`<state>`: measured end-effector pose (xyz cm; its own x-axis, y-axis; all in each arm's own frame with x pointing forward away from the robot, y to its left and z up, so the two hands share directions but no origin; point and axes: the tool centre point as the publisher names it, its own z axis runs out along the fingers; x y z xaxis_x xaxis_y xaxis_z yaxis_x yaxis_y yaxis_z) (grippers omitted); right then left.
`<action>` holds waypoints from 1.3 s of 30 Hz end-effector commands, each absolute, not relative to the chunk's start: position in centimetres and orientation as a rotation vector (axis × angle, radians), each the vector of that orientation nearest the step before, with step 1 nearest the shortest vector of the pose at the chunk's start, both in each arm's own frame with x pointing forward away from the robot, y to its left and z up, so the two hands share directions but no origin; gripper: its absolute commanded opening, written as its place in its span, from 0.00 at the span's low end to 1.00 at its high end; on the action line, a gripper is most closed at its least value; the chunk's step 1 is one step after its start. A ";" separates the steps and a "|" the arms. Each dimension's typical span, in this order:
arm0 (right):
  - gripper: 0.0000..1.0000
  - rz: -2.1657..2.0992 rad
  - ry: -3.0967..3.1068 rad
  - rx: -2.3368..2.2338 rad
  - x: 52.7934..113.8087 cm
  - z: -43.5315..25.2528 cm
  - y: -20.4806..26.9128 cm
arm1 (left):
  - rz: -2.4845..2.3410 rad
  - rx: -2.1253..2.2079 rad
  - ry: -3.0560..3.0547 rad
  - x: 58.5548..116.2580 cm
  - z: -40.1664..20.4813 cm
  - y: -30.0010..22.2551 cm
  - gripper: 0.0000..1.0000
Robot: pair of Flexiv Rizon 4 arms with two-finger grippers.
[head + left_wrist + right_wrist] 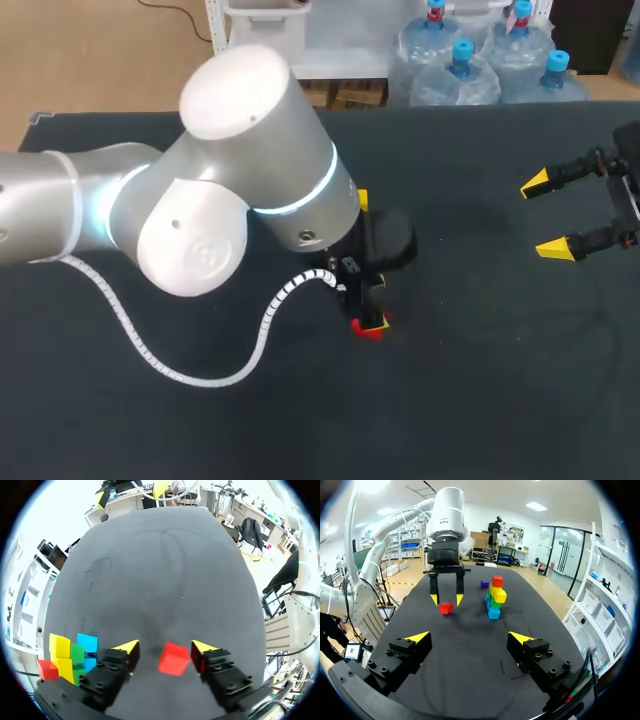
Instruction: Place the blue cubes, place green cubes on the blue cubes, place the yellow cubes on the green cubes, then place the red cubes on the yellow cubes, and place purple cube on the red cubes.
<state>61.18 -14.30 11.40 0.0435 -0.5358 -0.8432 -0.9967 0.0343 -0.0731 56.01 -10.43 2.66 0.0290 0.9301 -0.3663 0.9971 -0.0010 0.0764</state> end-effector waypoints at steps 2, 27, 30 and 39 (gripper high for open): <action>1.00 0.801 1.583 -1.594 61.2 11.3 -14.2 | -0.301 1.996 1.983 56.4 3.0 -10.3 1.00; 1.00 0.801 1.583 -1.594 61.2 11.3 -14.2 | -0.301 2.018 1.883 55.1 8.8 2.6 1.00; 1.00 0.801 1.583 -1.594 61.2 11.3 -14.2 | -0.278 2.035 1.882 55.4 8.6 4.8 1.00; 1.00 0.801 1.583 -1.594 61.2 11.3 -14.2 | -0.235 2.119 1.798 56.5 8.3 10.7 1.00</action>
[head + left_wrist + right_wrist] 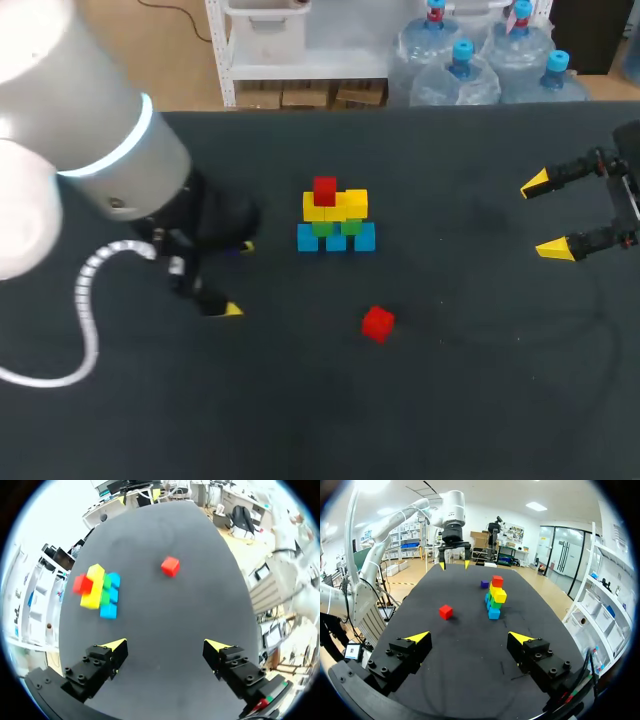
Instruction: Place the blue cubes, place green cubes on the blue cubes, place the yellow cubes on the green cubes, then place the red cubes on the yellow cubes, and place purple cube on the red cubes.
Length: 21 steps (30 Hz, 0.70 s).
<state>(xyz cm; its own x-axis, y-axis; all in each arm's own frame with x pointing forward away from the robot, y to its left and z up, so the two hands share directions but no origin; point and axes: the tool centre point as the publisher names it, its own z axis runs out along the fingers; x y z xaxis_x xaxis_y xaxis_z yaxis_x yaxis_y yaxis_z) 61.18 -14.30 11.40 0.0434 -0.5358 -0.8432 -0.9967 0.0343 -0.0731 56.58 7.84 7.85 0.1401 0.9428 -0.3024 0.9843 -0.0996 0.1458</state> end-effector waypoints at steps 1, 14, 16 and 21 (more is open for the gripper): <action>1.00 0.801 1.583 -1.594 61.2 11.3 -14.2 | -0.248 2.127 1.778 56.6 8.3 11.2 1.00; 1.00 0.801 1.583 -1.594 61.2 11.3 -14.2 | -0.361 2.024 1.745 58.2 8.2 15.3 1.00; 1.00 0.801 1.583 -1.594 61.2 11.3 -14.2 | -0.366 1.999 1.746 58.3 8.3 15.5 1.00; 1.00 0.801 1.583 -1.594 61.2 11.3 -14.2 | -0.369 1.940 1.784 58.9 8.3 16.2 1.00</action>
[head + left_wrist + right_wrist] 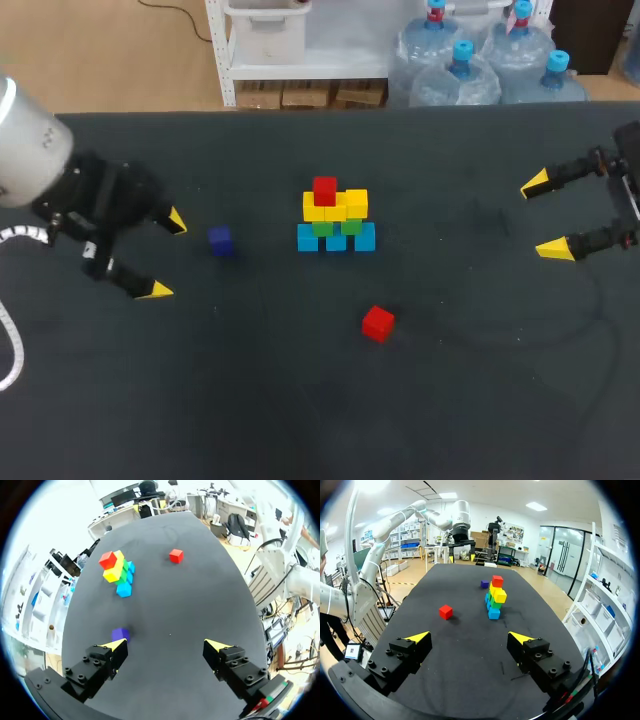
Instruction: Place the blue cubes, place green cubes on the blue cubes, place the yellow cubes on the green cubes, then place the red cubes on the yellow cubes, and place purple cube on the red cubes.
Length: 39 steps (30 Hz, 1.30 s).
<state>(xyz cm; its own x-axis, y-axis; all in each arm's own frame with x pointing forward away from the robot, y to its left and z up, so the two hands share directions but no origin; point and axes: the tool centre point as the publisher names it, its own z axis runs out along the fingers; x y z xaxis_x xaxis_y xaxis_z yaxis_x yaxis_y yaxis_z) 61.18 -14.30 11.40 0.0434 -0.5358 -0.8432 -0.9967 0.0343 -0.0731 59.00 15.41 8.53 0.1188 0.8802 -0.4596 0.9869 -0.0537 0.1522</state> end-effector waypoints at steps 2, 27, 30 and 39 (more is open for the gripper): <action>1.00 0.801 1.583 -1.594 61.2 11.3 -14.2 | -0.362 1.918 1.802 59.0 8.5 16.5 1.00; 1.00 0.801 1.583 -1.594 61.2 11.3 -14.2 | -0.323 1.874 1.815 59.1 9.6 17.4 1.00; 1.00 0.783 1.560 -1.586 61.5 11.4 -14.8 | -0.323 1.874 1.815 59.1 9.6 17.4 1.00; 1.00 0.823 1.451 -1.553 59.0 12.6 -12.9 | -0.323 1.874 1.815 59.1 9.6 17.4 1.00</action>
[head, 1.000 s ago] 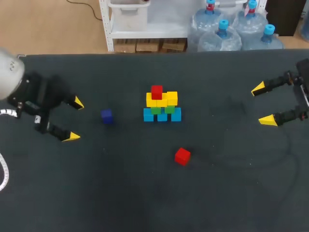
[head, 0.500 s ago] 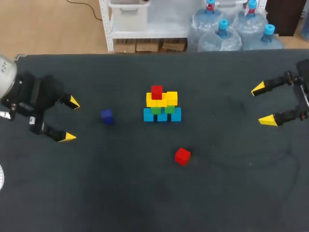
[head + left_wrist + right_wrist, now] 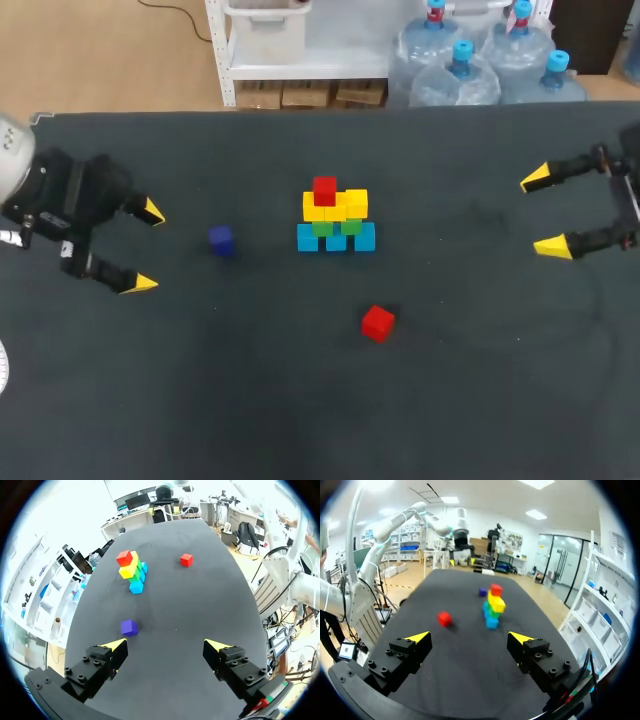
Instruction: Place the blue cubes, place green cubes on the blue cubes, place the yellow cubes on the green cubes, then place the red cubes on the yellow cubes, and place purple cube on the red cubes.
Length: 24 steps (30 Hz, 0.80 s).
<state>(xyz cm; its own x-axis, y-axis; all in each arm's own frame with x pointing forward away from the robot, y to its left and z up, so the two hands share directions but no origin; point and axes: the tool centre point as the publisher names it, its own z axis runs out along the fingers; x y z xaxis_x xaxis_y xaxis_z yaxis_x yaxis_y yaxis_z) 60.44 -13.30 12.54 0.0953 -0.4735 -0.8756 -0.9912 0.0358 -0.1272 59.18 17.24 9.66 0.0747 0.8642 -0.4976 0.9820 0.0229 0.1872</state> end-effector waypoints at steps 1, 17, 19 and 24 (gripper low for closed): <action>1.00 0.862 1.417 -1.589 58.7 12.5 -12.4 | -0.323 1.874 1.815 59.1 9.6 17.4 1.00; 1.00 1.060 1.128 -2.068 56.7 10.7 -5.1 | -0.323 1.874 1.815 59.1 9.6 17.4 1.00; 1.00 1.066 1.081 -2.128 56.2 10.4 -4.2 | -0.323 1.874 1.815 59.1 9.6 17.4 1.00; 1.00 1.068 0.987 -2.207 55.6 9.6 -2.6 | -0.323 1.874 1.815 59.1 9.6 17.4 1.00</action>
